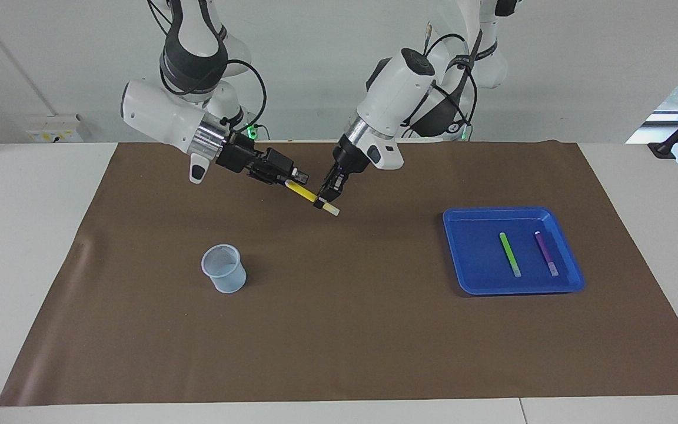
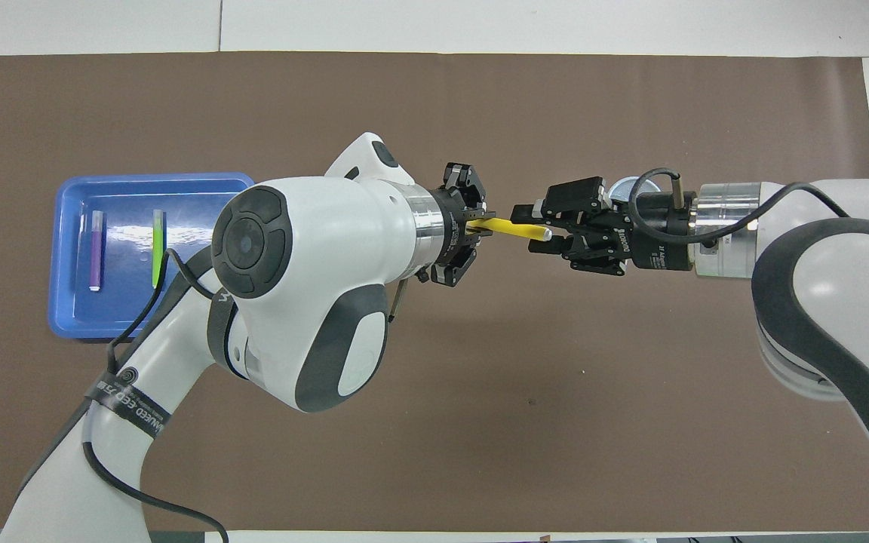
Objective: Transfer and insert pens with both arms
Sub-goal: 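Grasp the yellow pen with the right gripper and open the left gripper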
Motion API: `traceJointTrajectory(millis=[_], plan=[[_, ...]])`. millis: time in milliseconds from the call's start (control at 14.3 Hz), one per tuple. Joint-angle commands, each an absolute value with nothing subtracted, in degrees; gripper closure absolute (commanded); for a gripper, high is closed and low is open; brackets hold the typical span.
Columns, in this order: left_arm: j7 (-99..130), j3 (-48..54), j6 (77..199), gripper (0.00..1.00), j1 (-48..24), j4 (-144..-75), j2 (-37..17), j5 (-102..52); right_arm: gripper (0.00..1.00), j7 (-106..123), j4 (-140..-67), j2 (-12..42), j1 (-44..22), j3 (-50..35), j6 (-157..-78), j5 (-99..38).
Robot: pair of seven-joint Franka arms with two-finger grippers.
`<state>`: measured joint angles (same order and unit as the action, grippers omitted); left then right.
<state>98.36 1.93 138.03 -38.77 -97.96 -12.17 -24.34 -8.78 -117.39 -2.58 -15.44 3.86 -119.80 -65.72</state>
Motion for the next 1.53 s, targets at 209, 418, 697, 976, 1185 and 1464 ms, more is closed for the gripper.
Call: traceJointTrajectory(millis=[209,418,697,976,1185,1464], plan=[[98.9,1.4,138.6,1.0,-40.0,-97.6,-12.9,-25.4,1.0,-7.6,-117.2,-3.0,-15.0,3.8,-119.0,-67.0],[98.7,1.4,138.6,1.0,-40.1,-97.6,-12.8,-25.4,1.0,-7.6,-117.2,-3.0,-14.9,3.8,-119.0,-67.0],[97.8,1.4,138.3,0.07,-40.1,-97.6,-12.9,-24.6,1.0,-7.6,-117.2,-3.0,-14.8,3.8,-119.0,-67.0],[90.7,1.3,137.6,0.0,-40.1,-98.6,-12.7,-23.6,1.0,-7.6,-115.5,-2.7,-14.7,4.0,-117.6,-63.1],[82.6,1.1,136.0,0.0,-39.1,-99.5,-12.3,-23.6,1.0,-7.4,-108.0,-0.5,-13.0,4.0,-111.5,-44.2],[71.8,0.8,131.5,0.0,-35.4,-100.2,-12.0,-23.6,1.0,-1.2,-102.7,1.2,-10.8,4.0,-105.0,-27.5]])
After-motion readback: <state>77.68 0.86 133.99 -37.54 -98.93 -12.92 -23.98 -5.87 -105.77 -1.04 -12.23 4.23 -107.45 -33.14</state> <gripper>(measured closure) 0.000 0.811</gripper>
